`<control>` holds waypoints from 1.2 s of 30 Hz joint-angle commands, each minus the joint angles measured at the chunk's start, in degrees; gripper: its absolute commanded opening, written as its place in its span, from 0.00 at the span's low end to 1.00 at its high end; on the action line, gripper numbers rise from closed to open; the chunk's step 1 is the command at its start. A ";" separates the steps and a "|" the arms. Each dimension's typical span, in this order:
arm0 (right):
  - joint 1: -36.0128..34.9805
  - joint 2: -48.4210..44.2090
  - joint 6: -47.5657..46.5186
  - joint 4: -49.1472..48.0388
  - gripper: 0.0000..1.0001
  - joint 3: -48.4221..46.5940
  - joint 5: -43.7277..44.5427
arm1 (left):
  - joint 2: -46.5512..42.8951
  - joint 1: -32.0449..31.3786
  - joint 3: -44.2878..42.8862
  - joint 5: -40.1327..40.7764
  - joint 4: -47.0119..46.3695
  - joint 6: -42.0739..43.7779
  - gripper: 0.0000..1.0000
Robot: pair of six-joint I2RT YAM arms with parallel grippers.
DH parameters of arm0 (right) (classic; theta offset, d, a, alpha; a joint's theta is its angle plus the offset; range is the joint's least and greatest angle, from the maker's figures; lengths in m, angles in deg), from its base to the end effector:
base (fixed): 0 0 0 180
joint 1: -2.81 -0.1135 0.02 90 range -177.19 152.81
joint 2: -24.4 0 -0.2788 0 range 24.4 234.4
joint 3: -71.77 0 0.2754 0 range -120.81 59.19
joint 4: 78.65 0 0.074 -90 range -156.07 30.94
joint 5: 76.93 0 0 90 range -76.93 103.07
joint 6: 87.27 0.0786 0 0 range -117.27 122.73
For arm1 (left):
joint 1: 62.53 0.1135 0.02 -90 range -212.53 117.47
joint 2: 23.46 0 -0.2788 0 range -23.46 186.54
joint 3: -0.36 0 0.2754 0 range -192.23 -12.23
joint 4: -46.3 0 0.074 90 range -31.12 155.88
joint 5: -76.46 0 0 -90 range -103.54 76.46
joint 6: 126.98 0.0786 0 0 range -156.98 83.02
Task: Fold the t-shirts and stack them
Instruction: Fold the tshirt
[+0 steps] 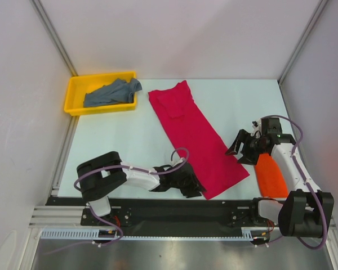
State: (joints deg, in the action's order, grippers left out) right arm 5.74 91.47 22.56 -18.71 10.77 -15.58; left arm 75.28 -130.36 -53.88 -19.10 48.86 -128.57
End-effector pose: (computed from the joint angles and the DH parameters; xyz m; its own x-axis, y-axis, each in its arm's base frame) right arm 0.2450 0.0252 0.2105 -0.9091 0.3446 -0.2339 0.1686 0.8180 0.5500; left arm 0.1297 -0.3386 0.0846 -0.9386 -0.3331 0.0898 -0.3024 0.6690 -0.6790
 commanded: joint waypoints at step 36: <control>-16.65 14.92 7.41 -16.32 0.74 0.36 0.25 | -40.62 4.90 26.97 -0.77 27.41 1.07 0.02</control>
State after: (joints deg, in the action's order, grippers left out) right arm -9.27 103.65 27.81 -30.71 14.26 -16.76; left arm 38.80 -125.60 -28.41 -20.69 69.50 -128.84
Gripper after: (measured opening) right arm 0.743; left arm 0.011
